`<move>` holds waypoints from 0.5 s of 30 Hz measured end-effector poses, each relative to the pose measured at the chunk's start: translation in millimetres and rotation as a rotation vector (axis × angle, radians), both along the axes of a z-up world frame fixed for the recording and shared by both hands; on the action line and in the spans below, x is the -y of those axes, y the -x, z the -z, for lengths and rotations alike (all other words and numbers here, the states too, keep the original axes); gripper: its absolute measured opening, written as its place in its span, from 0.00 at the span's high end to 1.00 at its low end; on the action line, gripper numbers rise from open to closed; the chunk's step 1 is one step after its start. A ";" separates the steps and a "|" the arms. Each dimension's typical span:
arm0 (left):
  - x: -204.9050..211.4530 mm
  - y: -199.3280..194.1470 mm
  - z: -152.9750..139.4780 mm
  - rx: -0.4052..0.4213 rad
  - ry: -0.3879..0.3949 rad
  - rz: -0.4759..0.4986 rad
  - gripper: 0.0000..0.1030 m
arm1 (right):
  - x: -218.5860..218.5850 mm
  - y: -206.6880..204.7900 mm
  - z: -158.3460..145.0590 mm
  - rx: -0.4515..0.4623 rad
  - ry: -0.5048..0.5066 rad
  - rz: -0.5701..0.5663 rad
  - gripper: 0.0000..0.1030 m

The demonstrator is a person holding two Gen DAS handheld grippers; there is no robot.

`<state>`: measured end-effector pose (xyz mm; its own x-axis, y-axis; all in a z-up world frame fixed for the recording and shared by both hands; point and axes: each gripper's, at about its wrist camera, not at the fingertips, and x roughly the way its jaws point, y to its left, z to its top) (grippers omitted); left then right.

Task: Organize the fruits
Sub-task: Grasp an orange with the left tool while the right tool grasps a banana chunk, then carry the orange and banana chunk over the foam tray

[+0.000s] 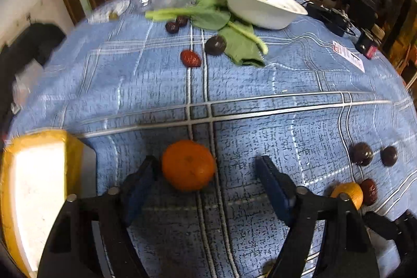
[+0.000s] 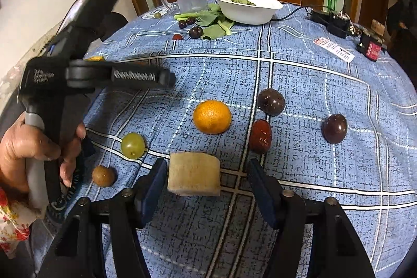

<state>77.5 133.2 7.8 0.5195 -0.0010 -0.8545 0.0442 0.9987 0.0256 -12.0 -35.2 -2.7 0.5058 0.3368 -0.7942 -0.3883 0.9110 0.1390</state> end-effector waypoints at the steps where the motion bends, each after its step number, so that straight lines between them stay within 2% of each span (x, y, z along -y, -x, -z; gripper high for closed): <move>1: 4.1 2.2 -3.0 0.006 -0.021 0.008 0.44 | -2.0 -0.9 -1.2 0.002 0.001 -0.006 0.44; 2: 8.0 4.2 -5.8 0.013 -0.052 0.015 0.66 | -3.3 1.1 -1.8 0.002 -0.003 -0.014 0.51; 4: 12.4 7.1 -8.0 0.002 -0.043 0.044 0.67 | -7.5 2.9 -2.2 -0.006 -0.014 -0.030 0.60; 7: 10.3 10.9 -9.7 -0.016 0.016 0.045 0.67 | -13.5 5.2 -2.9 0.004 0.008 -0.018 0.60; 9: 6.3 14.5 -12.1 -0.026 0.072 0.037 0.68 | -12.1 4.4 -2.3 -0.015 -0.019 -0.023 0.60; 15: -6.3 43.7 -40.5 0.025 0.189 0.027 0.68 | -8.0 13.7 -9.9 -0.018 -0.046 -0.016 0.60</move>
